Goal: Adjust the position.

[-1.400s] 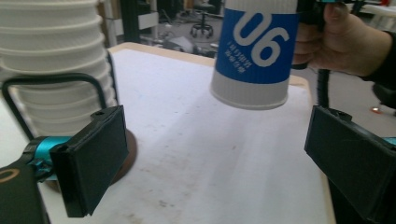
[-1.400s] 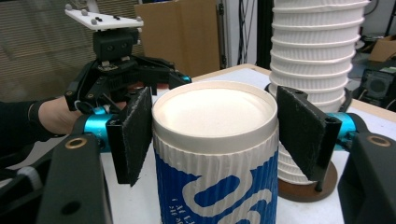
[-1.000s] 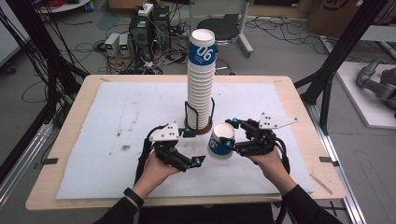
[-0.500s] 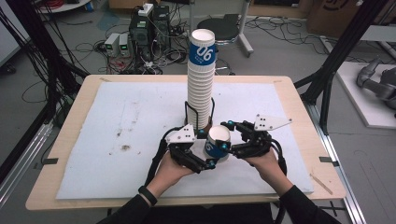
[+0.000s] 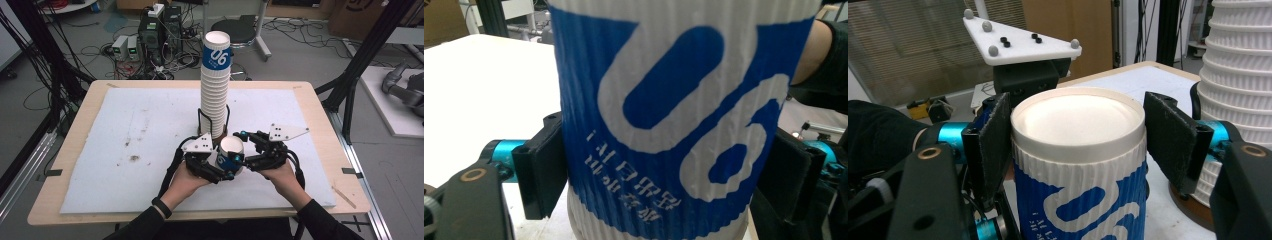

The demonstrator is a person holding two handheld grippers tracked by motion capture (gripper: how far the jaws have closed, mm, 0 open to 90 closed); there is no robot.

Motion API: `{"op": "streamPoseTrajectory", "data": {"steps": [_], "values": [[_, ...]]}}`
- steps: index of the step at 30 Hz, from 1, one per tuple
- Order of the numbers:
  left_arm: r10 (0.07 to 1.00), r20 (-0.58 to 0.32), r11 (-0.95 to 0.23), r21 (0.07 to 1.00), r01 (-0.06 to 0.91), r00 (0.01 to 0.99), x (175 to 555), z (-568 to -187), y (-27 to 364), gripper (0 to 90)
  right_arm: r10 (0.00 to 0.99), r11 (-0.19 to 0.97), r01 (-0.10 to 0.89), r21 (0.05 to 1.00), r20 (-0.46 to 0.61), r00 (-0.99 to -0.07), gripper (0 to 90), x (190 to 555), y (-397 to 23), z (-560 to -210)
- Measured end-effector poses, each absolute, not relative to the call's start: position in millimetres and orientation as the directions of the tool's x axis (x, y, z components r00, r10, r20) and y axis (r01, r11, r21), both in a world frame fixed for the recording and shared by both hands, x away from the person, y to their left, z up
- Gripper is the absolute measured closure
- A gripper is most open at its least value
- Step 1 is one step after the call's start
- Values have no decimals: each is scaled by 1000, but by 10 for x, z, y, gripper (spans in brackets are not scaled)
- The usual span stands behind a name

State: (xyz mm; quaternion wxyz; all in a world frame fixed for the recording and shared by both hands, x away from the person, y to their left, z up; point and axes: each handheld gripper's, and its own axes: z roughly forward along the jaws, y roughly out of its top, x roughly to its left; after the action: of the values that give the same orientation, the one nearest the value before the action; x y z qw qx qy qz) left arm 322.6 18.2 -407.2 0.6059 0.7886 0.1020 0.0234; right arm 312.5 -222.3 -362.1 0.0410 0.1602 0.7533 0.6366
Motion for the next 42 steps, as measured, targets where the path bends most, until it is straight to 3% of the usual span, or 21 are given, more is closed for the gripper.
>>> {"op": "streamPoseTrajectory", "data": {"steps": [11, 16, 21, 30, 33, 42], "values": [[186, -67, -295, 948, 121, 980, 3230, -4037, 212, 213, 284, 155, 193, 969, 143, -948, 292, 3137, -2231, -3621], [186, -49, -348, 931, 113, 981, 3238, -3983, 235, 222, 278, 172, 207, 963, 154, -948, 207, 3158, -2280, -3558], [187, -30, -431, 896, 109, 982, 3241, -3956, 227, 227, 261, 271, 223, 936, 151, -953, 184, 3169, -2301, -3431], [177, 22, -512, 856, 73, 984, 3197, -3925, 161, 231, 273, 462, 223, 858, 101, -957, 185, 3169, -2140, -3502], [176, 25, -510, 857, 69, 984, 3190, -3918, 165, 230, 261, 480, 215, 850, 96, -961, 288, 3160, -2118, -3521], [239, -27, -382, 916, 119, 971, 3212, -3934, 237, 69, 267, 395, 218, 893, 116, -957, 294, 3207, -2230, -3509]]}}
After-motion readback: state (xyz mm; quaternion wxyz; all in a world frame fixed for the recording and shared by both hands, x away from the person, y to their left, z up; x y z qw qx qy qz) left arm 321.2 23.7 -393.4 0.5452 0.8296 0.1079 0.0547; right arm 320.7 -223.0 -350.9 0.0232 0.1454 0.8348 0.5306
